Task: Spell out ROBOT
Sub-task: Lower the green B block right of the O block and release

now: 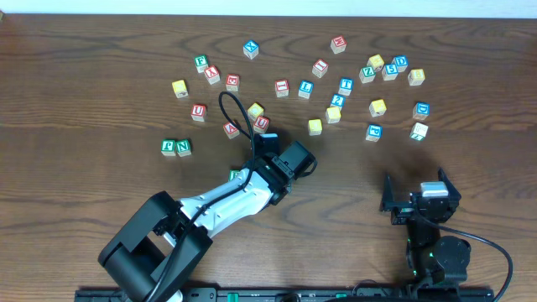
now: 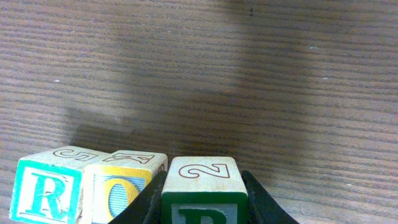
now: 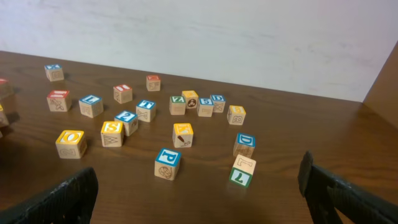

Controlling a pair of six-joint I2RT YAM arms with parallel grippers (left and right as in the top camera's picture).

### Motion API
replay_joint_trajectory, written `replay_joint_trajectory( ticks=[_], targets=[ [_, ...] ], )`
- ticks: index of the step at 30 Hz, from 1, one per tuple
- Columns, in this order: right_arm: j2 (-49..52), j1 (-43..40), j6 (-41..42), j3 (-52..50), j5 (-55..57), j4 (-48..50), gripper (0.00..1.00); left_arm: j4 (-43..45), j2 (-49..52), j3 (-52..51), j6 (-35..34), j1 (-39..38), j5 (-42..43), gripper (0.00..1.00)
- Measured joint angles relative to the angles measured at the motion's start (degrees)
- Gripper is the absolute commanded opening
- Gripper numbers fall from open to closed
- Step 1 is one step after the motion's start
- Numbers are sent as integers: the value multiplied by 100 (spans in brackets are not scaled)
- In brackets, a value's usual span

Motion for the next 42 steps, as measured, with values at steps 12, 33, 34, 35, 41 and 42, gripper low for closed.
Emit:
replay_joint_trajectory(
  ticks=[12,33,34,35,41,42],
  targets=[
    [0,0,0,0,0,-2,99,179,0,-4,184,0,103,8],
    [0,0,0,0,0,0,99,188,85,-4,308,0,177,8],
    [0,0,0,0,0,-2,99,188,85,-4,308,0,177,8],
    [0,0,0,0,0,0,99,188,85,-4,308,0,177,8],
    [0,0,0,0,0,0,99,188,85,-17,308,0,177,8],
    [0,0,0,0,0,0,99,186,85,-20,308,0,186,8]
  ],
)
